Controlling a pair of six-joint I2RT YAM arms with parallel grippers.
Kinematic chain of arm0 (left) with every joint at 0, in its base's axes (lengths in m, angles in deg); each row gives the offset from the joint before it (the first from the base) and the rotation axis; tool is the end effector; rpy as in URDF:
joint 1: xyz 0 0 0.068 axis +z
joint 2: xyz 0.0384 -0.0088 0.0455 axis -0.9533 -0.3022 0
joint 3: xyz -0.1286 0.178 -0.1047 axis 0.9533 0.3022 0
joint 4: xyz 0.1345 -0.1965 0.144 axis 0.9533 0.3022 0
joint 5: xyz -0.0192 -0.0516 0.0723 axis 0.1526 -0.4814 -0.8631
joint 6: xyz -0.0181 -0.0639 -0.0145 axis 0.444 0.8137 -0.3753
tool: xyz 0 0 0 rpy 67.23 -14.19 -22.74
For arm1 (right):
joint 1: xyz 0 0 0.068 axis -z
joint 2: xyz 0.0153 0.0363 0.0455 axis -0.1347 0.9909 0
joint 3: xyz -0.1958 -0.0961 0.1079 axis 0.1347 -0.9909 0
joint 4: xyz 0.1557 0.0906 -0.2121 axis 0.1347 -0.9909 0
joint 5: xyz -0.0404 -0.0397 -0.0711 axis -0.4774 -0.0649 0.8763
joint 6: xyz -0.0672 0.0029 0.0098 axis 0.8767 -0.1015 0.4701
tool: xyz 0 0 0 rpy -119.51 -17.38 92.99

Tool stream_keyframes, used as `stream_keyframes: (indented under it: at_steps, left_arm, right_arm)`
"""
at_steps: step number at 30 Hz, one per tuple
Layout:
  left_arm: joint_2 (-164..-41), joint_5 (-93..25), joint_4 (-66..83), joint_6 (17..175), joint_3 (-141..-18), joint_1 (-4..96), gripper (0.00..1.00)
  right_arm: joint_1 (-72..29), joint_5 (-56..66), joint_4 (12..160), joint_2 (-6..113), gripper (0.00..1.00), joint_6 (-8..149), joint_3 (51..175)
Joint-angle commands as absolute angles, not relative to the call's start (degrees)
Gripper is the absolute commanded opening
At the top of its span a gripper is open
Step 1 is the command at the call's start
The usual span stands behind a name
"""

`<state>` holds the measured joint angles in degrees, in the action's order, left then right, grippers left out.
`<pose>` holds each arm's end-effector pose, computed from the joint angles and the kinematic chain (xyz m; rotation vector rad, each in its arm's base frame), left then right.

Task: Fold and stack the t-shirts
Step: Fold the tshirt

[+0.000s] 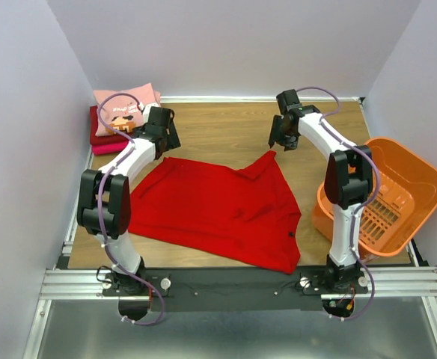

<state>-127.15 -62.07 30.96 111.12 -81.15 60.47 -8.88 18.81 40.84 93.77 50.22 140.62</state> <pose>0.4054 -0.0666 0.1879 -0.4687 2.2759 0.0780 0.4493 0.1279 0.1745 0.2721 2.6577 0.0989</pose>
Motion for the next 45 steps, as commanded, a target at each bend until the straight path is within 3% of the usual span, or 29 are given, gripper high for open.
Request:
stream_keyframes:
  at_steps: [1,18,30,45]
  left_arm:
    - [-128.6,-61.3,31.1,110.5,-82.2,60.8,0.95]
    - [-130.2,-61.2,32.4,109.7,-82.0,61.2,0.95]
    - [-135.7,-65.0,36.0,109.7,-86.7,61.3,0.9]
    - [-142.1,-65.1,36.4,109.1,-90.6,61.7,0.65]
  right_arm:
    - [-8.7,19.8,42.0,97.6,0.58,52.0,143.5]
    - [-7.0,17.8,46.1,104.2,0.43,51.4,142.9]
    - [-6.6,14.5,47.4,103.5,0.06,50.8,140.6]
    - [-6.5,13.3,48.0,100.1,0.04,50.4,135.2]
